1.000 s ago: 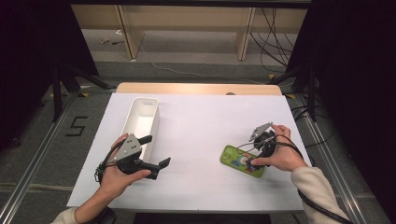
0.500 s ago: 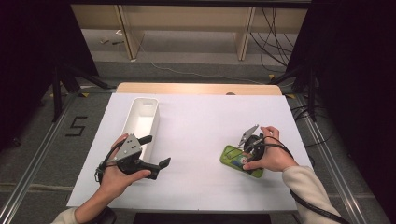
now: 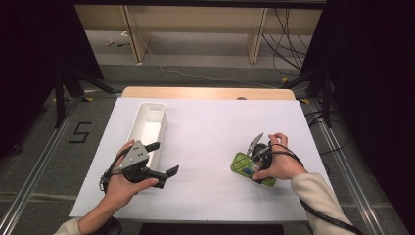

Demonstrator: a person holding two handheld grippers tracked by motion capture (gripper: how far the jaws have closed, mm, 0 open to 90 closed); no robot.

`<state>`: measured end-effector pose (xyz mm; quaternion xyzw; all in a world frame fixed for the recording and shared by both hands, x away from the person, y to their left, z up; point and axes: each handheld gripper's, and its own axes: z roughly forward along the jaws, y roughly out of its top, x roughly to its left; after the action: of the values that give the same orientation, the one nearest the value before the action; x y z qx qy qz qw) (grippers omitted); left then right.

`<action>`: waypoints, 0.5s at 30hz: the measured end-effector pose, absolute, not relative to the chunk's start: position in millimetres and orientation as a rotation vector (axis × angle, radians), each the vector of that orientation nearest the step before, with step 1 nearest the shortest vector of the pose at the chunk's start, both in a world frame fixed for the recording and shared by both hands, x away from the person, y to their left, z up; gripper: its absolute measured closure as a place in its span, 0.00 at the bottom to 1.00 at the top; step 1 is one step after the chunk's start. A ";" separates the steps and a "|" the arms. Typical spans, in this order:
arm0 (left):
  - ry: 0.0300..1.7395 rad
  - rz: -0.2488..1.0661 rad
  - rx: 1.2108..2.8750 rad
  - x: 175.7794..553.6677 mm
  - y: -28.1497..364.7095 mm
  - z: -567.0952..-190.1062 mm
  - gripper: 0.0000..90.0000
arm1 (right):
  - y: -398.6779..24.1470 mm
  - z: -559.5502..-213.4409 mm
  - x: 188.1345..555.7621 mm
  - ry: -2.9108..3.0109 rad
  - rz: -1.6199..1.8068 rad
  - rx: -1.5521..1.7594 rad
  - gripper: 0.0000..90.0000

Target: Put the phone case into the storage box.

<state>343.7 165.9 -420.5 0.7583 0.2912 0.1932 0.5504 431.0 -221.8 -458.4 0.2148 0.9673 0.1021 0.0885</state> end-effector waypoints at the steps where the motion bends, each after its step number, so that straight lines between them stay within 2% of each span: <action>1: 0.689 0.457 1.794 343.8 165.9 -420.5 0.00 | -221.6 -459.1 431.3 2.881 0.295 0.622 0.01; 15: 0.686 0.452 1.797 343.6 165.8 -420.6 0.00 | -217.9 -463.2 434.0 2.898 0.242 0.623 0.02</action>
<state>343.6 165.8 -420.6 0.7593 0.2900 0.1911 0.5503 434.0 -217.9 -463.2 0.2089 0.9710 0.0810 0.0835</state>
